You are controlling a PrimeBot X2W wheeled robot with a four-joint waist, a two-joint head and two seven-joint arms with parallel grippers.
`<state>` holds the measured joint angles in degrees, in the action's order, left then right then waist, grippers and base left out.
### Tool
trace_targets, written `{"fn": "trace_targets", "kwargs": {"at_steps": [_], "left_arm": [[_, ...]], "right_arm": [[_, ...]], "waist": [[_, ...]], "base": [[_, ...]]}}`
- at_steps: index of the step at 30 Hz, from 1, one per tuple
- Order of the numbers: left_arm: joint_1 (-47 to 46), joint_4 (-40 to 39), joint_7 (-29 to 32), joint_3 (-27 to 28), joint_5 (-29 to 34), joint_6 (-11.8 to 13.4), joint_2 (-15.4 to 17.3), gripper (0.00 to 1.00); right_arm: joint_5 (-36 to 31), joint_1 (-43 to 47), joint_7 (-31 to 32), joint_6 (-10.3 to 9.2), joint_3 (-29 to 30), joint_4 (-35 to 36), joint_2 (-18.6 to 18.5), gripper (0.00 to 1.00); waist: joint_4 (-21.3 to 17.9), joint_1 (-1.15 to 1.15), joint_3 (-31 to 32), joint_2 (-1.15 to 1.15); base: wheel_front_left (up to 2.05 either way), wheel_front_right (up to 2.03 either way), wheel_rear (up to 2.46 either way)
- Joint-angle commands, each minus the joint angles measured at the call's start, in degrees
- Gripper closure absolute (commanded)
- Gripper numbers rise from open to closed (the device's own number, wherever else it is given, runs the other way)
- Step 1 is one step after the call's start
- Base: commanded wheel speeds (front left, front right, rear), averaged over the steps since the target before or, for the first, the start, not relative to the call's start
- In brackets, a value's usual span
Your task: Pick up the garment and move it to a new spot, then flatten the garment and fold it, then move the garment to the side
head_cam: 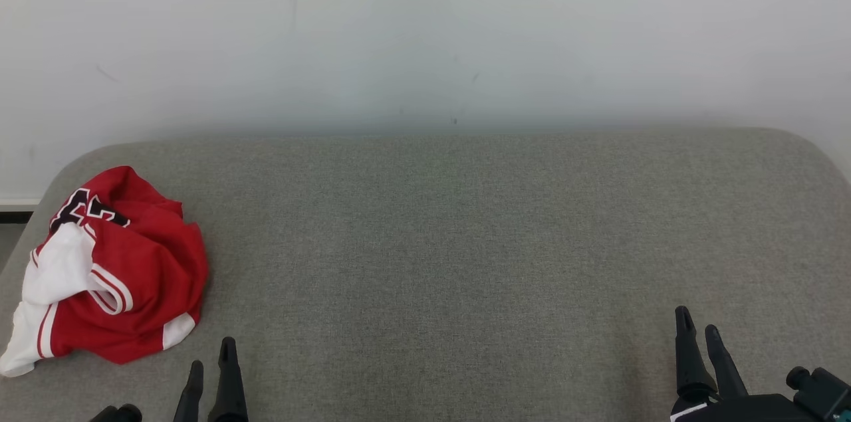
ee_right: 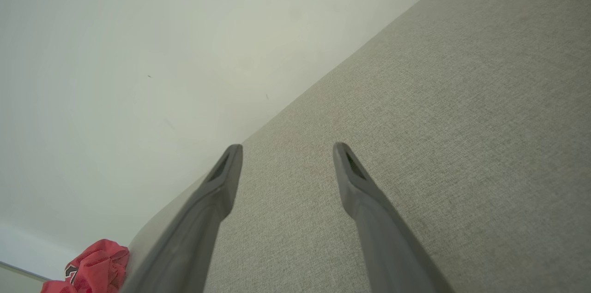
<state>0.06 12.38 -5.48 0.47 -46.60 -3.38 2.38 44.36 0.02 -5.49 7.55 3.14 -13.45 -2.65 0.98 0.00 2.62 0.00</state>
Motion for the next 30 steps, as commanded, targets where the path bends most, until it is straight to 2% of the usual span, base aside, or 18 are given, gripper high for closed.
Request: {"fn": "trace_targets", "kwargs": {"at_steps": [1,12,30], "left_arm": [[0.4,-0.8,-0.6,-0.1,2.4,0.2,0.4,0.0],[1.4,-0.6,-2.4,-0.9,11.6,1.0,0.4,0.0],[2.1,-0.1,-4.9,-2.4,24.7,1.9,0.8,0.0]], "right_arm": [[-3.0,-0.1,-0.6,-0.05,-0.2,0.8,-0.2,0.0],[-12.3,0.8,-2.4,-0.06,-0.5,1.0,-0.2,0.0],[-23.3,1.6,-4.9,-0.08,-1.6,0.9,-0.3,0.0]], "waist": [[0.0,0.0,0.1,0.0],[0.1,0.0,0.7,0.0],[0.3,0.0,1.2,0.0]], "base": [[0.0,0.0,0.0],[0.0,0.0,0.0],[0.0,0.0,0.0]]}}
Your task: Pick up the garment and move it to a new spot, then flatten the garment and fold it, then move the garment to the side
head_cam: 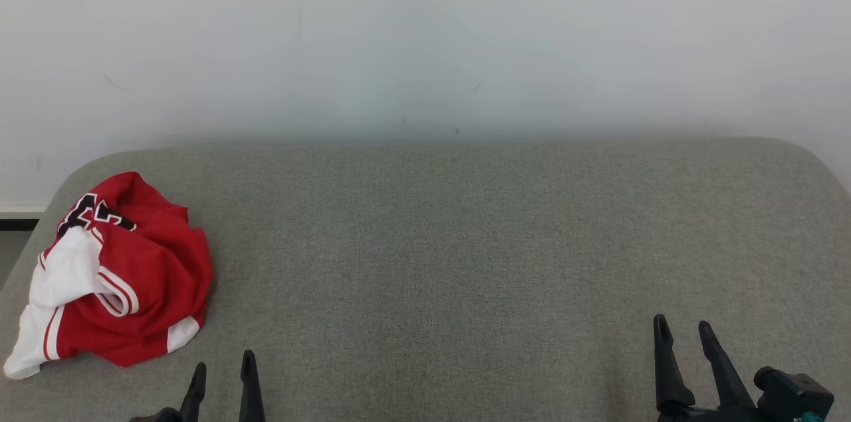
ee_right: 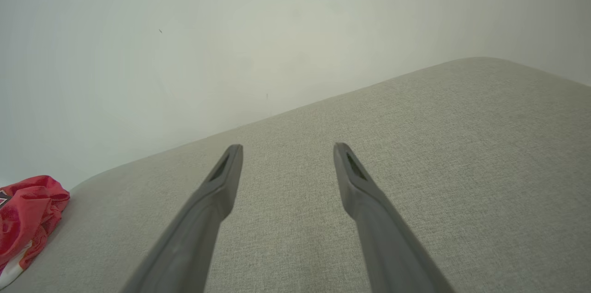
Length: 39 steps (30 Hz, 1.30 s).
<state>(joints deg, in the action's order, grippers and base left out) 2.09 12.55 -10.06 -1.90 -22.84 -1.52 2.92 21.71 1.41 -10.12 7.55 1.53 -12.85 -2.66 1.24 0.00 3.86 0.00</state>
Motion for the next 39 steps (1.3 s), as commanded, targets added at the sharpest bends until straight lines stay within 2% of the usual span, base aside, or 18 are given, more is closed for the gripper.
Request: {"fn": "trace_targets", "kwargs": {"at_steps": [1,15,39], "left_arm": [[0.1,-0.3,-0.5,-0.1,1.6,0.0,0.3,0.0],[-0.2,0.5,-2.2,-1.0,6.2,-1.9,0.1,0.0],[-0.5,2.8,-4.9,-2.5,12.7,-1.2,0.0,0.0]], "right_arm": [[-1.3,0.2,-0.4,-0.08,0.0,0.2,-0.3,0.0],[-8.1,-0.2,-2.2,-0.09,0.1,-3.0,-0.3,0.0],[-19.8,0.1,-4.8,-0.11,-0.6,-4.2,-0.3,0.0]], "waist": [[0.0,0.0,0.0,0.0],[0.2,0.0,0.1,0.0],[0.4,0.0,0.6,0.0]], "base": [[0.0,0.0,0.0],[0.0,0.0,0.0],[0.0,0.0,0.0]]}}
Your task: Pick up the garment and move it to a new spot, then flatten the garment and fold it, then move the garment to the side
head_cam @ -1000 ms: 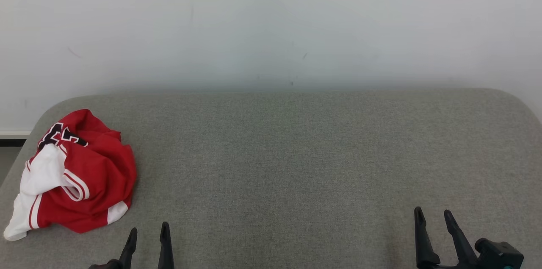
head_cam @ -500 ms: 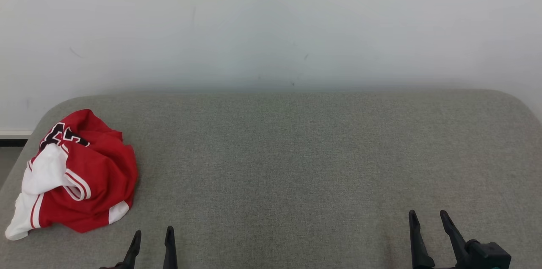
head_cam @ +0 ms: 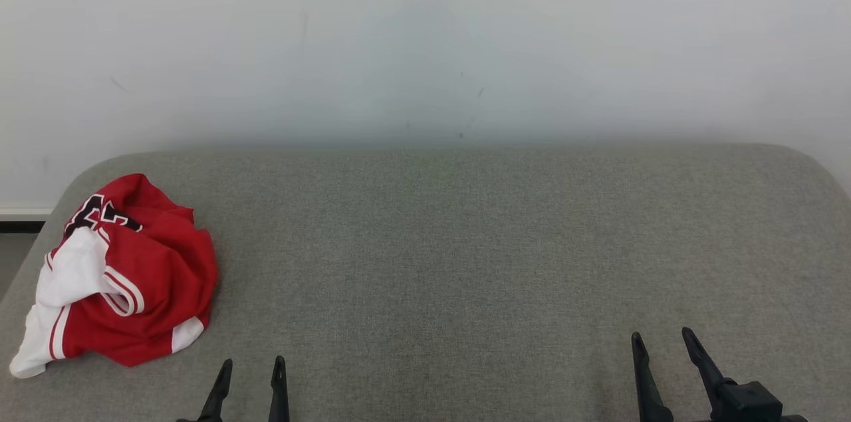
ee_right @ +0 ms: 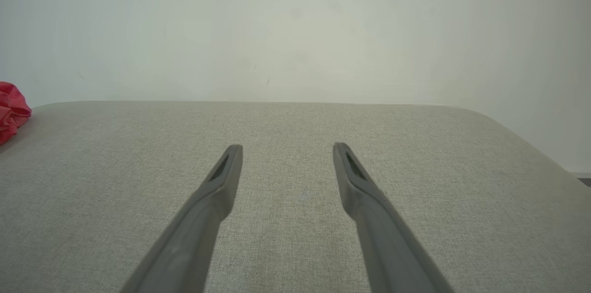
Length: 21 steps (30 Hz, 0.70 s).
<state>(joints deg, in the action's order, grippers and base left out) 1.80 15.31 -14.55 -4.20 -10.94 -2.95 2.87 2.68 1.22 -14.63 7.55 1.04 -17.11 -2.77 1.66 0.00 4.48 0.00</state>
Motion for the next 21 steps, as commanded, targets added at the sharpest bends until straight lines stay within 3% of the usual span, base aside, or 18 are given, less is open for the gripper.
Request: {"fn": "trace_targets", "kwargs": {"at_steps": [1,21], "left_arm": [[-0.1,0.1,-0.5,-0.2,1.1,0.3,0.0,0.0],[0.0,0.2,-0.7,-0.5,1.6,0.5,0.0,0.0]], "right_arm": [[-1.2,0.3,-0.4,-0.12,-0.1,0.0,-0.2,0.0],[-2.7,0.6,-0.5,-0.12,0.1,0.1,-0.2,0.0]], "waist": [[0.0,0.0,0.1,0.0],[0.9,0.0,0.5,0.0]], "base": [[0.0,0.0,0.0],[0.0,0.0,0.0]]}}
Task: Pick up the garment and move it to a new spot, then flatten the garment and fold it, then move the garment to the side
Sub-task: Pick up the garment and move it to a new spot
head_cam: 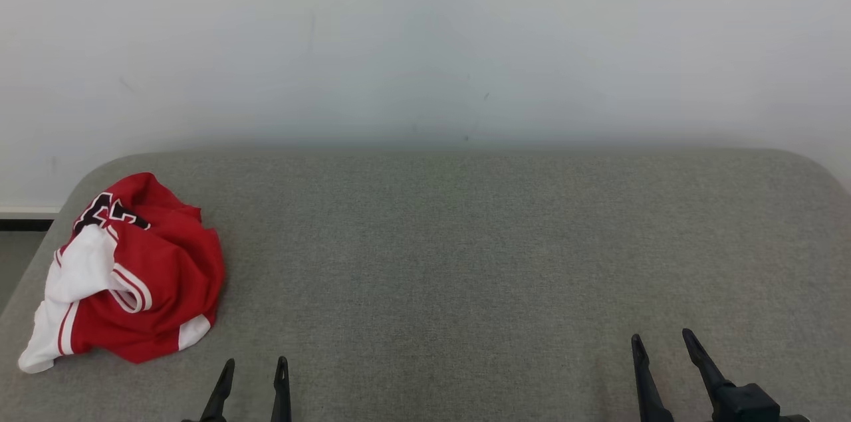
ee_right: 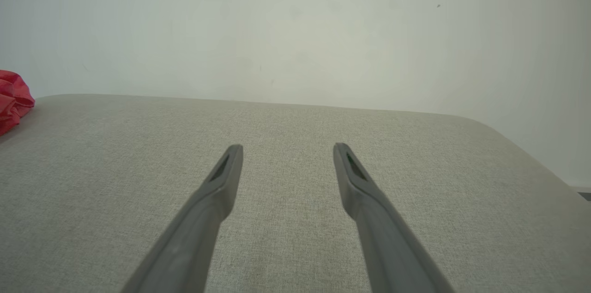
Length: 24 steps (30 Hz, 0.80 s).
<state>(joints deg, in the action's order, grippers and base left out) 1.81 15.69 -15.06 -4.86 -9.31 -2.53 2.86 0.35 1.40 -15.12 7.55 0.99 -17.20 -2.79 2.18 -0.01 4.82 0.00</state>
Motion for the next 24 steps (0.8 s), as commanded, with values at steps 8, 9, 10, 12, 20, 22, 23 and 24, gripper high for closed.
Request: {"fn": "trace_targets", "kwargs": {"at_steps": [8,9,10,12,20,22,23,24], "left_arm": [[0.6,-0.8,-0.2,0.7,1.1,0.3,0.1,0.0],[0.7,-0.8,-0.2,0.8,1.3,0.3,0.1,0.0],[0.8,-0.7,-0.2,0.9,1.5,0.2,0.1,0.0],[1.0,-0.6,-0.2,1.1,1.8,-0.1,0.1,0.0],[1.5,-0.5,-0.2,2.0,2.7,-0.8,0.6,0.0],[1.4,-0.4,-0.2,2.0,2.8,-0.9,0.7,0.0],[1.3,-0.4,-0.2,2.3,2.8,-0.9,0.8,0.0],[1.3,-0.3,-0.2,2.4,2.8,-0.9,0.9,0.0]], "right_arm": [[0.3,1.0,-0.1,-0.12,0.1,0.5,-0.1,0.0],[0.5,1.1,-0.1,-0.12,-0.1,0.5,-0.1,0.0],[0.8,1.1,-0.1,-0.12,0.0,0.6,-0.1,0.0],[1.2,1.3,-0.1,-0.12,-0.2,0.6,-0.1,0.0],[2.7,1.5,-0.1,-0.12,-1.3,0.6,-0.1,0.0],[2.9,1.5,-0.1,-0.12,-1.2,0.7,-0.1,0.0],[3.1,1.4,-0.1,-0.12,-1.4,0.7,-0.1,0.0],[3.3,1.2,-0.1,-0.12,-1.6,0.6,-0.1,0.0]], "waist": [[5.7,0.01,0.9,0.0],[6.7,0.01,1.0,0.0],[7.8,0.01,1.1,0.0],[10.0,0.01,1.2,0.0],[19.2,0.01,1.3,0.0],[20.5,0.01,1.3,0.0],[21.4,0.01,1.2,0.0],[22.5,0.01,1.1,0.0]], "base": [[0.0,0.0,0.0],[0.0,0.0,0.0],[0.0,0.0,0.0],[0.0,0.0,0.0],[0.0,0.0,0.0],[0.0,0.0,0.0],[0.0,0.0,0.0],[0.0,0.0,0.0]]}}
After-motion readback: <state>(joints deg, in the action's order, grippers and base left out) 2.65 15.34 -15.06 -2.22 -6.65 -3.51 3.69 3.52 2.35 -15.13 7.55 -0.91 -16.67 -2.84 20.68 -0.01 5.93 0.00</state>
